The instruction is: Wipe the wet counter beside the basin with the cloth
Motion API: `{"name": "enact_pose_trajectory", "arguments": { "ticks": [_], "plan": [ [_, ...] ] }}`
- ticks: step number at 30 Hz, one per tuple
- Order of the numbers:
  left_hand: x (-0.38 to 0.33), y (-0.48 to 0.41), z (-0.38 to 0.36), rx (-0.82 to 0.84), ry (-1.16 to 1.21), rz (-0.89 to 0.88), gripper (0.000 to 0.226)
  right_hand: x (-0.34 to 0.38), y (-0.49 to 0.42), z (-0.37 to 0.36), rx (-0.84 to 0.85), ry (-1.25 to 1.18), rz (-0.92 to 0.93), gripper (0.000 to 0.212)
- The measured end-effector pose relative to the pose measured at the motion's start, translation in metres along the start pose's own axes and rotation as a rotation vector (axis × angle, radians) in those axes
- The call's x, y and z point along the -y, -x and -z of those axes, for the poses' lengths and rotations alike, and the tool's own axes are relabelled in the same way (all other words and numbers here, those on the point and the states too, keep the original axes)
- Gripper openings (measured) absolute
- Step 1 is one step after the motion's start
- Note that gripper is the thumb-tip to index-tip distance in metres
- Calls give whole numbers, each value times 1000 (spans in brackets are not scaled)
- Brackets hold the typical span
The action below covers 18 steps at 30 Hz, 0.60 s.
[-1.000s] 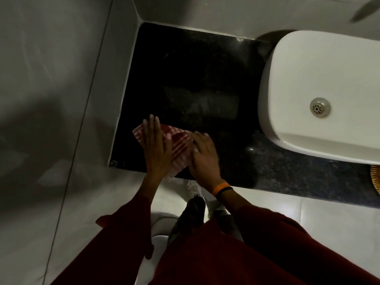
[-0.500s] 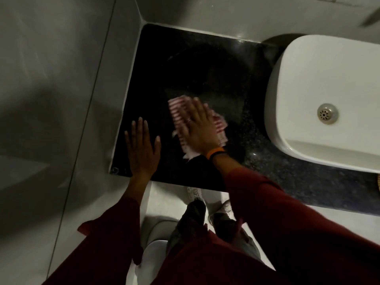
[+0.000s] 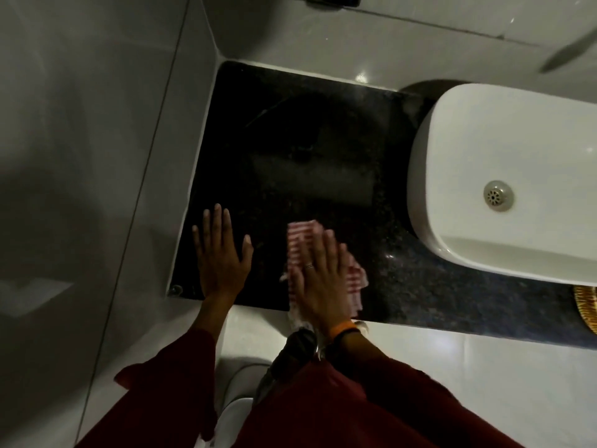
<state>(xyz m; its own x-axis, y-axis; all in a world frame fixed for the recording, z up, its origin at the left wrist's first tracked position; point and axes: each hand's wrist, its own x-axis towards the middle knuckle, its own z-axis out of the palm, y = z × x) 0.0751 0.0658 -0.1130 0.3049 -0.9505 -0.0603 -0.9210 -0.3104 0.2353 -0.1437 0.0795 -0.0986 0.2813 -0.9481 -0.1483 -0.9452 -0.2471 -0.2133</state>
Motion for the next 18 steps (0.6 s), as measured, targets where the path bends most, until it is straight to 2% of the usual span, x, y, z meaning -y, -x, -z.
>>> {"name": "enact_pose_trajectory", "arguments": {
  "ticks": [6, 12, 18],
  "plan": [
    [0, -1, 0, 15, -18, 0, 70, 18, -107, 17, -22, -2, 219, 61],
    [3, -1, -3, -32, -31, -15, 70, -7, -243, 41, -22, 61, 331, 58],
    [4, -2, -4, -34, -23, -15, 70, -24, -291, 51, -23, 60, 254, 59]
  ]
}}
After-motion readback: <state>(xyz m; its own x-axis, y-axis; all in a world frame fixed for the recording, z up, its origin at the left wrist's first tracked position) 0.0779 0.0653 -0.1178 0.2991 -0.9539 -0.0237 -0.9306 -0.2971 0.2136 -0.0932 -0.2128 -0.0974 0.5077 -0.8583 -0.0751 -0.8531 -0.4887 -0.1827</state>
